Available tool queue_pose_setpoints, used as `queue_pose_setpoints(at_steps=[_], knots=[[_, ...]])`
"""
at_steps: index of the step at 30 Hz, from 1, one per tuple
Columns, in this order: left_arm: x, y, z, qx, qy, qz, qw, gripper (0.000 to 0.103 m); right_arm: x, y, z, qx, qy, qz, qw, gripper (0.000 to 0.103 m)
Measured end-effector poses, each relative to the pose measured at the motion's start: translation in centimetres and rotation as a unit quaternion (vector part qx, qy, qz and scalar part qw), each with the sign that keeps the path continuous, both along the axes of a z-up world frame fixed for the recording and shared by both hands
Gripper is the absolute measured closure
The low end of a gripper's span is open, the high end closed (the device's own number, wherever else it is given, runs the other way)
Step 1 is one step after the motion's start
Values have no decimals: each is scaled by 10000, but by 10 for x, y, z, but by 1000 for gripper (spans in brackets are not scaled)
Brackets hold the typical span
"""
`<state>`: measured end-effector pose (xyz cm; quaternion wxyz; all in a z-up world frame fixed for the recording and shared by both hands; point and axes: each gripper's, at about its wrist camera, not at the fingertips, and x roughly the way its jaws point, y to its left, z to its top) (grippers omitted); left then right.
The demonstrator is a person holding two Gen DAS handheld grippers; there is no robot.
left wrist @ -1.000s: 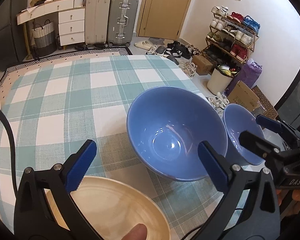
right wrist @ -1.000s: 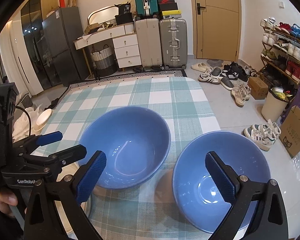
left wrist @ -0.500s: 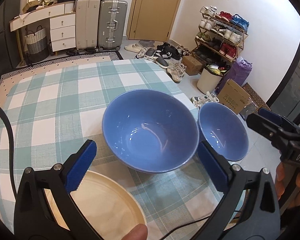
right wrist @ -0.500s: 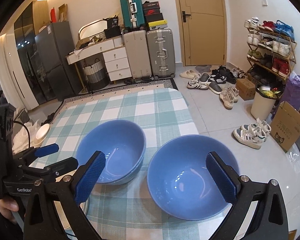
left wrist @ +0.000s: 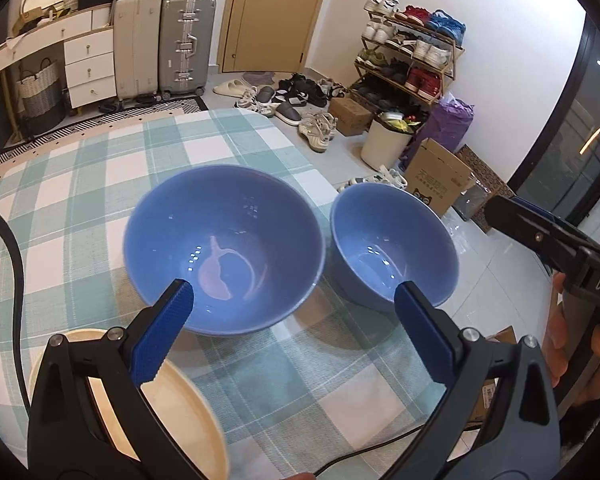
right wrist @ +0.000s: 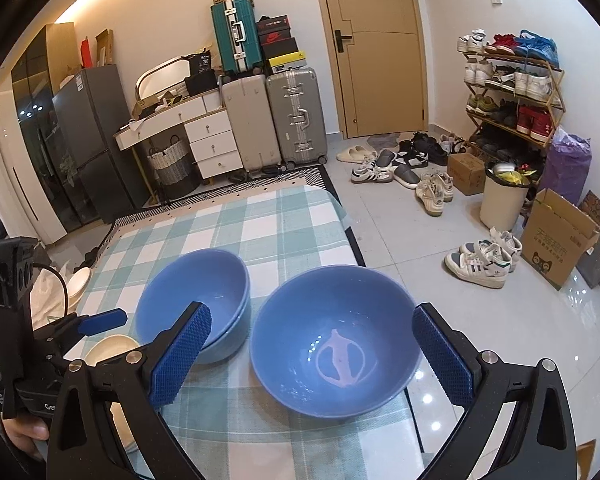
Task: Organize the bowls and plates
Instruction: 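Move both tools to the rim of one light-blue bowl, then close both grippers on the light-blue bowl's rim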
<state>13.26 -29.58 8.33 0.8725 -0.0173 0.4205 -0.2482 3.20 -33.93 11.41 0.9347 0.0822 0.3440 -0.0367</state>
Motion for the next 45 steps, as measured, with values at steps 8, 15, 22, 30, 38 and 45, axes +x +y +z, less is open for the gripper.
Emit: queue_pose_setpoints(at_steps=[8,15,22,30,38,45], knots=[[-19,-25,4,-193,30,-330,9993,10,-9,-24,-13,149,67,-226,9996,1],[-29,-46,5,-151,18,-611,9980,41,-17,-45,-20,352,25,-355,9987,1],[-30,-64,-9,-119,249,-743,9969,52,-18,-61,-34,470,65,-453,9978,6],[-23,-83,-25,-34,328,-795,9963,53,-9,-69,-54,443,348,-457,9974,23],[-14,-92,-40,65,420,-763,9962,53,4,-80,-75,522,581,-501,9957,39],[-4,-100,-53,98,501,-774,9957,54,15,-86,-92,552,730,-503,9945,52]])
